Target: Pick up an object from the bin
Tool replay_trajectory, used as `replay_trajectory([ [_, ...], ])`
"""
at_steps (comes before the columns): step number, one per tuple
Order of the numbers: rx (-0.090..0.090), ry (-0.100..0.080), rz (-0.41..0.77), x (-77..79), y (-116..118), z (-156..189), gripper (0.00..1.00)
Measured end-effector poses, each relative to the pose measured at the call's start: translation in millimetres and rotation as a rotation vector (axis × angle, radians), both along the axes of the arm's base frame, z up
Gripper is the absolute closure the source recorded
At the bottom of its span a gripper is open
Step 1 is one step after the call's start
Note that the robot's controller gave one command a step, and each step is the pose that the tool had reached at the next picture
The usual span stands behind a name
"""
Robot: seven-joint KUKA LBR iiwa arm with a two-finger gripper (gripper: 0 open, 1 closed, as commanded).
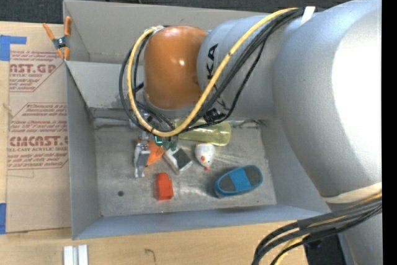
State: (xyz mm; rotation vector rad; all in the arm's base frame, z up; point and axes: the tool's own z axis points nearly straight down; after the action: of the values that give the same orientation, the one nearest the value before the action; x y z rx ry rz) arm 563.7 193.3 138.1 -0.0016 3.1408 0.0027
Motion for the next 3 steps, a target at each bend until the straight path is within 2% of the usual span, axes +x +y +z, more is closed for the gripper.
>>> replay_trajectory([
  [1,0.008,-0.024,0.227,-12.2,-65.9,-59.8,1.0],
  [2,0.002,-0.002,0.228,-18.2,-69.1,-65.8,0.0],
  [3,0.002,-0.003,0.228,-18.1,-69.1,-65.9,0.0],
])
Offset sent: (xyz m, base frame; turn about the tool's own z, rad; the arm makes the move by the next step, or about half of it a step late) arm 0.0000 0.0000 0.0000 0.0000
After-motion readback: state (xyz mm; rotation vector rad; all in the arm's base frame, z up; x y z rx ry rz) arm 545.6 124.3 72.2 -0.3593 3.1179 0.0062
